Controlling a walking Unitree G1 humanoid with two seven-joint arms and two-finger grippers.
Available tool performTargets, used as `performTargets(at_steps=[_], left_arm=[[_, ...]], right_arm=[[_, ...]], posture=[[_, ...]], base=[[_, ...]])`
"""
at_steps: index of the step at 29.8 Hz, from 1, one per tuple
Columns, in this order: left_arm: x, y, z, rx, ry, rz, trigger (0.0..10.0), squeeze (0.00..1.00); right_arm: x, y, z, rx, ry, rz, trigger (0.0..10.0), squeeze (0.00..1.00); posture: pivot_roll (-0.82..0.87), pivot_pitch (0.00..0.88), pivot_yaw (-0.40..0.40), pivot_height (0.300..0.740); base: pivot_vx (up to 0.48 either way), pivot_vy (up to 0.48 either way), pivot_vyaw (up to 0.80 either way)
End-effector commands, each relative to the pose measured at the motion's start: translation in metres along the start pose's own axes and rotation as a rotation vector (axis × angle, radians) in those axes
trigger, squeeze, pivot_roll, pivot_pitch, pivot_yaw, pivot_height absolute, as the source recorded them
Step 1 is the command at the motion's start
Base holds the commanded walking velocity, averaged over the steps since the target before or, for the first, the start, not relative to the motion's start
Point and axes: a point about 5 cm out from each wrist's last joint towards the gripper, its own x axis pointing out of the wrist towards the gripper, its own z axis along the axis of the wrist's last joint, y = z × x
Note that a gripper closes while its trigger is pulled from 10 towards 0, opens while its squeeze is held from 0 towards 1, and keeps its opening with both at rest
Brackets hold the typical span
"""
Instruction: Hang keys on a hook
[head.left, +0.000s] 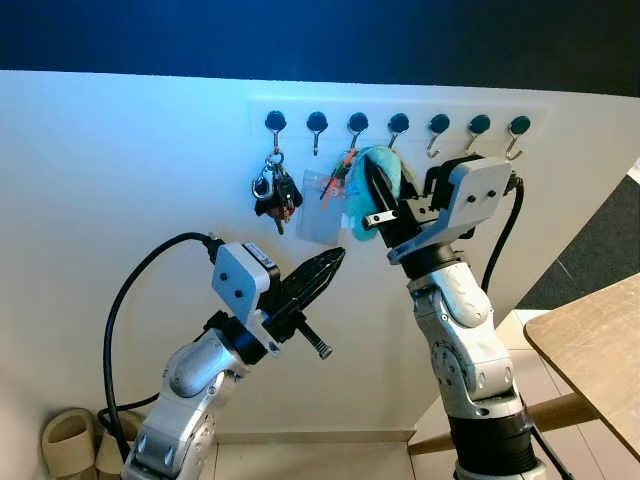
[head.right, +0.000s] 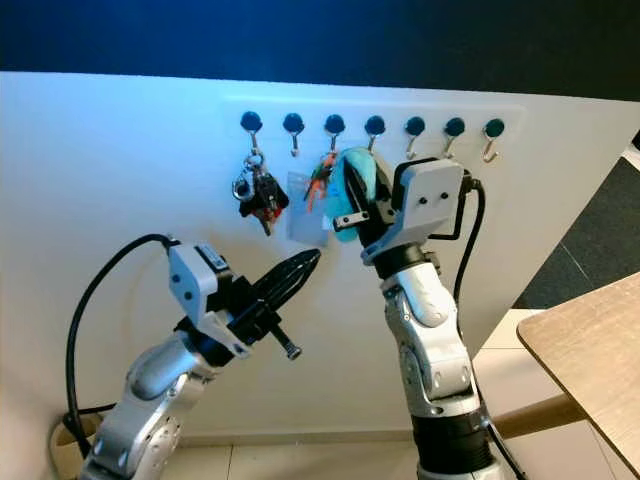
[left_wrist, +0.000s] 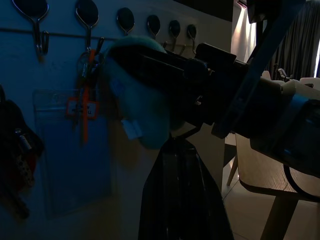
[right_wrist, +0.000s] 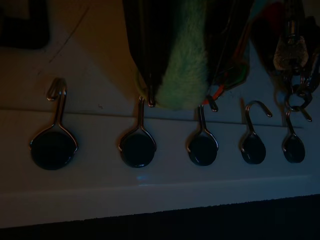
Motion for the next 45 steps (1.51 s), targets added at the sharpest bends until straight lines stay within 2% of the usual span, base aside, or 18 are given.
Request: performTargets(at_steps=[1,12,21,25,26,27,29,32,33,45], left_arm=[[0.001,-0.003,0.003,0.012,-0.003,-0.019,10.0,0.0],[0.002,-0.004,0.004,0.013,0.003,-0.03,10.0,0.0],[0.003,-0.004,0.004,0.016,0.004,-0.034,10.0,0.0],[0.004,-0.004,0.005,0.017,0.001,-0.032,10.0,0.0],[0.004,-0.005,0.005,0.017,0.001,-0.031,10.0,0.0],[0.004,-0.005,0.005,0.016,0.0,-0.031,10.0,0.0],[0.004,-0.005,0.005,0.016,-0.001,-0.03,10.0,0.0],[0.005,-0.005,0.006,0.017,-0.004,-0.03,10.0,0.0],[0.005,-0.005,0.006,0.019,-0.004,-0.03,10.0,0.0],[0.005,-0.005,0.006,0.019,-0.004,-0.027,10.0,0.0]], right_arm=[[-0.003,0.002,-0.001,0.005,0.014,0.019,10.0,0.0],[-0.025,-0.004,-0.026,-0.008,0.124,-0.007,10.0,0.0],[-0.029,-0.002,-0.03,-0.006,0.134,-0.007,10.0,0.0],[-0.035,-0.008,-0.034,-0.012,0.141,-0.04,10.0,0.02],[-0.036,-0.009,-0.034,-0.013,0.142,-0.051,10.0,0.18],[-0.036,-0.01,-0.034,-0.013,0.142,-0.058,10.0,0.18],[-0.036,-0.012,-0.033,-0.01,0.134,-0.068,10.0,1.0],[-0.036,-0.015,-0.031,-0.034,0.126,-0.084,10.0,1.0],[-0.036,-0.015,-0.031,-0.047,0.129,-0.088,10.0,0.0],[-0.045,-0.016,-0.039,-0.066,0.158,-0.1,10.0,0.0]], posture=[[0.06,0.052,-0.059,0.74],[0.05,0.058,-0.056,0.74],[0.06,0.06,-0.056,0.74],[0.06,0.061,-0.056,0.74],[0.06,0.061,-0.056,0.74],[0.06,0.061,-0.056,0.74],[0.05,0.06,-0.054,0.74],[0.05,0.06,-0.054,0.74],[0.05,0.06,-0.054,0.74],[0.05,0.064,-0.055,0.74]], base=[[0.0,0.0,0.0],[0.0,0.0,0.0],[0.0,0.0,0.0],[0.0,0.0,0.0],[0.0,0.0,0.0],[0.0,0.0,0.0],[0.0,0.0,0.0],[0.0,0.0,0.0],[0.0,0.0,0.0],[0.0,0.0,0.0]])
